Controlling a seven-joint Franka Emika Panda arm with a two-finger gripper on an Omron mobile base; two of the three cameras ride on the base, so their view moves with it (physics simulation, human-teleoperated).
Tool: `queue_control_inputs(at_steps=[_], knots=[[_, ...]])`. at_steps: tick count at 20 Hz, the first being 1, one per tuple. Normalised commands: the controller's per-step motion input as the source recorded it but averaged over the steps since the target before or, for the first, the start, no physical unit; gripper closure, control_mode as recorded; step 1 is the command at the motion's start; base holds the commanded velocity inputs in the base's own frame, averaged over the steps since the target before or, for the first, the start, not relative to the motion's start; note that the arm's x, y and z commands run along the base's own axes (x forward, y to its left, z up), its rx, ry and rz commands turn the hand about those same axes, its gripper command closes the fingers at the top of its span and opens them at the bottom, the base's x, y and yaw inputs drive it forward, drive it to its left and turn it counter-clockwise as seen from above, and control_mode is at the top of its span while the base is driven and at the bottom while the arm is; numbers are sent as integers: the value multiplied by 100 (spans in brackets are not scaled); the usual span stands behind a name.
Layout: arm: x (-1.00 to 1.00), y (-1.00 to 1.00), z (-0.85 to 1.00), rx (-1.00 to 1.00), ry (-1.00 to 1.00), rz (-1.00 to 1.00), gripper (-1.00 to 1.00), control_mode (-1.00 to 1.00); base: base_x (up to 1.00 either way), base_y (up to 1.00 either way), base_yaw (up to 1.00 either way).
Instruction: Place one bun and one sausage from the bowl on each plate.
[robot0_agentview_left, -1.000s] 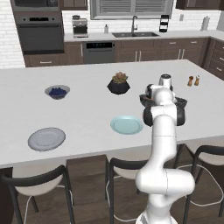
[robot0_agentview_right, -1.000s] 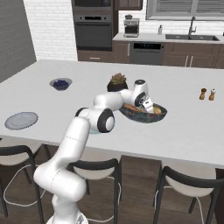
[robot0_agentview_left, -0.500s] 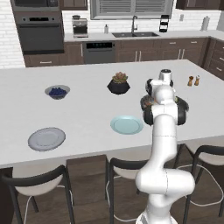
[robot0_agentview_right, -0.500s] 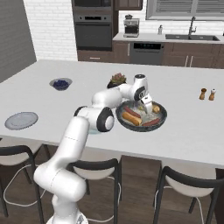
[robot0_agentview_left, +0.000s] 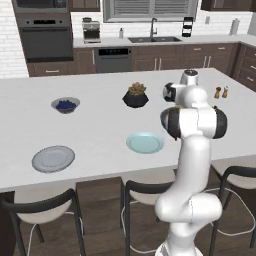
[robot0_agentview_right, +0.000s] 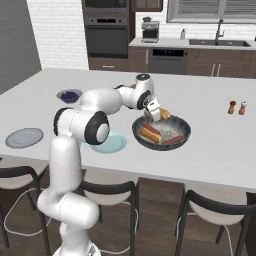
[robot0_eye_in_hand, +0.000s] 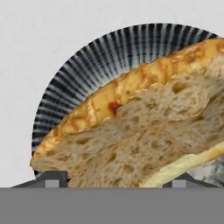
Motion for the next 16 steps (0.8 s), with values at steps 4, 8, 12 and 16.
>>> queue_control_inputs(at_steps=[4, 8, 12, 16], knots=[[-100, 94, 55, -6, -12, 5, 100, -100, 0, 0, 0], [-92, 100, 87, -6, -7, 8, 100, -100, 0, 0, 0], [-42, 100, 100, -2, 18, 20, 100, -100, 0, 0, 0], [-40, 100, 55, 0, 37, 24, 100, -100, 0, 0, 0]])
